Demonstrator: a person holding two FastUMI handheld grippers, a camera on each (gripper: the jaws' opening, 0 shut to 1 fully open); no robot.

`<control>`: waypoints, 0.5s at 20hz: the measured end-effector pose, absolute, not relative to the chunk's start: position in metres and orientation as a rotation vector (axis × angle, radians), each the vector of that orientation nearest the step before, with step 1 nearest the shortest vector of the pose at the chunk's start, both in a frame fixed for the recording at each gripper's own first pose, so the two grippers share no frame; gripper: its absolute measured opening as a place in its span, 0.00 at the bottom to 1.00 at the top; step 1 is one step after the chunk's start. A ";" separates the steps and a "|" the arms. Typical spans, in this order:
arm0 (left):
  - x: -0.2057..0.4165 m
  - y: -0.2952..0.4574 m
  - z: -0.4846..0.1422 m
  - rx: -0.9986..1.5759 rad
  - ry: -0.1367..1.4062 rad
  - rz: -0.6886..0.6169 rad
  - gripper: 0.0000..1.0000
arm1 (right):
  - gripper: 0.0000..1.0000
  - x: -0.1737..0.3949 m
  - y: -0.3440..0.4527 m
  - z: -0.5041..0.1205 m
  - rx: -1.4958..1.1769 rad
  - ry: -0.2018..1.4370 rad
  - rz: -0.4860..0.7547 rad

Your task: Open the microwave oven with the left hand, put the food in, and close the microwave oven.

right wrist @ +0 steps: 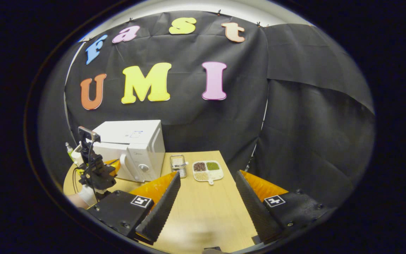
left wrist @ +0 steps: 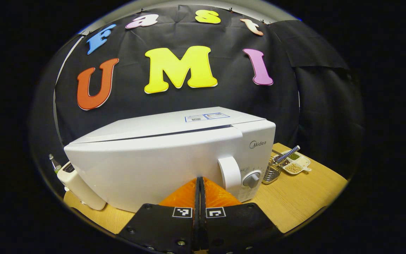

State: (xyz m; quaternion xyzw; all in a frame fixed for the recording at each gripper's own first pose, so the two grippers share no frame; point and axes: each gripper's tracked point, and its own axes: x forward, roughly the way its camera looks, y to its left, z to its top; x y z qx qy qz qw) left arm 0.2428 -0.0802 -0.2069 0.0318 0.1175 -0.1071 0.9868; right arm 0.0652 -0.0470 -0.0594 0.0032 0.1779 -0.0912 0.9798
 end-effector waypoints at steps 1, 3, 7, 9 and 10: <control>0.242 -0.080 -0.207 0.063 0.237 -0.216 0.00 | 1.00 0.065 -0.046 -0.059 0.007 0.357 -0.186; 0.242 -0.081 -0.207 0.059 0.235 -0.216 0.00 | 1.00 0.064 -0.043 -0.058 0.011 0.355 -0.186; 0.253 -0.084 -0.205 0.050 0.234 -0.210 0.00 | 1.00 0.050 -0.045 -0.054 0.010 0.347 -0.205; 0.248 -0.083 -0.210 0.056 0.259 -0.194 0.00 | 0.92 0.040 -0.046 -0.057 0.000 0.353 -0.219; 0.247 -0.085 -0.213 0.068 0.264 -0.192 0.00 | 1.00 0.035 -0.045 -0.057 0.002 0.353 -0.221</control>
